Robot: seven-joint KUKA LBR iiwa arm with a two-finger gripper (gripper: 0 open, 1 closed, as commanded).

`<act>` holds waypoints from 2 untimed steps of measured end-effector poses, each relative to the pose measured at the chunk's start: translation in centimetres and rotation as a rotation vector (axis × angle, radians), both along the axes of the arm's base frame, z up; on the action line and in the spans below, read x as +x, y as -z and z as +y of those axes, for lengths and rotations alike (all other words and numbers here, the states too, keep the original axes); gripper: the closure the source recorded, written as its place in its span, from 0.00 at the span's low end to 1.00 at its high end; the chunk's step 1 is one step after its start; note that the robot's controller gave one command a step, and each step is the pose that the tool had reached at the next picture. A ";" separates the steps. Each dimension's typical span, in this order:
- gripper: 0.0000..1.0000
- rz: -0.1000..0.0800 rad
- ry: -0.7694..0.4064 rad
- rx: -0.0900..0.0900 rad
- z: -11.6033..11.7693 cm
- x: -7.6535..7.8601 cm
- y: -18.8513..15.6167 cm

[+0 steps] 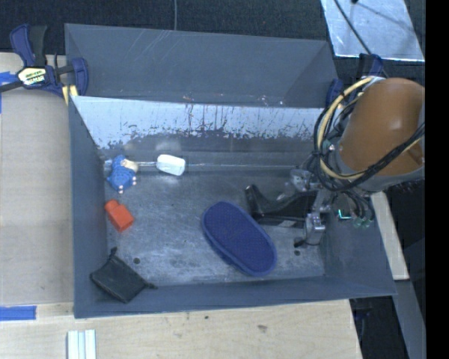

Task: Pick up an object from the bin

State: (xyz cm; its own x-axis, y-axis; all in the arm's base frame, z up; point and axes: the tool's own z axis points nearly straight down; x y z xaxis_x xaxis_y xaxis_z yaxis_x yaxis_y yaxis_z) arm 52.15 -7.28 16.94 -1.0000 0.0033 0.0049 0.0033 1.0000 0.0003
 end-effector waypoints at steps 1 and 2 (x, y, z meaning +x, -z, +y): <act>0.00 -0.004 0.080 -0.001 -4.4 5.1 10.4; 0.00 -0.007 0.078 -0.002 -4.4 5.2 10.3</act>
Offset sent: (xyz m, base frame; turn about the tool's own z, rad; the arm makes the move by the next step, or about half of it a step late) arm 0.0512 -0.0422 -0.0994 0.0785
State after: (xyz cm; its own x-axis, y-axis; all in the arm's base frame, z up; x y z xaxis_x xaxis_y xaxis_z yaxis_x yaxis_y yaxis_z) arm 57.36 -11.68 6.62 -0.9967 0.0811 -0.0025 0.0812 0.9967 -0.0011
